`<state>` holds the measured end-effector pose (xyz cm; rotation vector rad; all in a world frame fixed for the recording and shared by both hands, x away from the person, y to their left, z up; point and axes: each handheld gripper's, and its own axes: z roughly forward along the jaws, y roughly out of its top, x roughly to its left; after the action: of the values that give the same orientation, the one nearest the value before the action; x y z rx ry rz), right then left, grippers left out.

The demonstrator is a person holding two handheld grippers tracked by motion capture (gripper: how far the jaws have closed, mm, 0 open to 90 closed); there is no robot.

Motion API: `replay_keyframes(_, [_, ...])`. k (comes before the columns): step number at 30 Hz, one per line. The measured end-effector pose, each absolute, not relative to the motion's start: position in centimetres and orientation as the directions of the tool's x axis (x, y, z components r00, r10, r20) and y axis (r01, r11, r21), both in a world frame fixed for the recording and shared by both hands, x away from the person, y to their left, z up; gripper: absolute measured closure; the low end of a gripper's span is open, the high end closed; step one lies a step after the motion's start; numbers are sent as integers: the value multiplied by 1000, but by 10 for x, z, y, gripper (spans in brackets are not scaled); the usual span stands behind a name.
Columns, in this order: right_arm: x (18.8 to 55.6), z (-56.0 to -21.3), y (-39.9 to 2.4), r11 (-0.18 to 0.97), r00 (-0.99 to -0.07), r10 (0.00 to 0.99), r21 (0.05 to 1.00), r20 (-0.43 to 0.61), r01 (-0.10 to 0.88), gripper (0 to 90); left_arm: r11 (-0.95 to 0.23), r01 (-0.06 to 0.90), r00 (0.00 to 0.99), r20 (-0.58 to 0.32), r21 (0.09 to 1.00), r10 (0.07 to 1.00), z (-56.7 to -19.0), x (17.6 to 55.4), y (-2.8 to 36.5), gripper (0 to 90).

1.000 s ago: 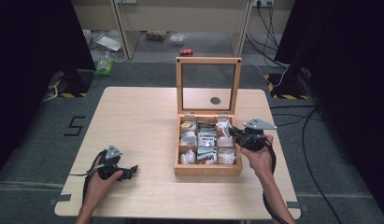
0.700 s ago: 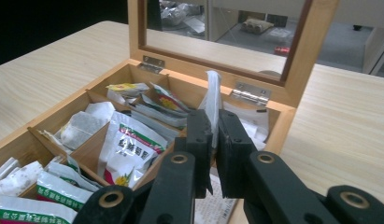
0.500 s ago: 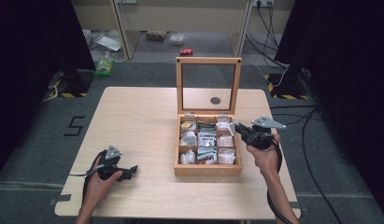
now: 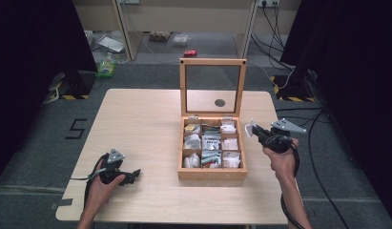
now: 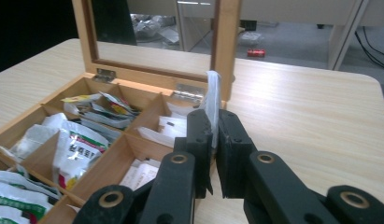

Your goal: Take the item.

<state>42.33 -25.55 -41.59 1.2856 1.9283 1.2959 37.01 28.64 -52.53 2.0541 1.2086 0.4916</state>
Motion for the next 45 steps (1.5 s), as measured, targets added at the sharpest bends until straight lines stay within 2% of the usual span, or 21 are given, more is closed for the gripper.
replay_keyframes(21, [429, -439, -286, 73, -357, 926, 867, 125, 493, 846, -327, 605, 498, -25, 726, 867, -525, 370, 287, 0])
replay_keyframes(45, [435, -464, -292, 78, -329, 935, 831, 130, 550, 842, -328, 603, 501, -25, 727, 865, -525, 370, 287, 0])
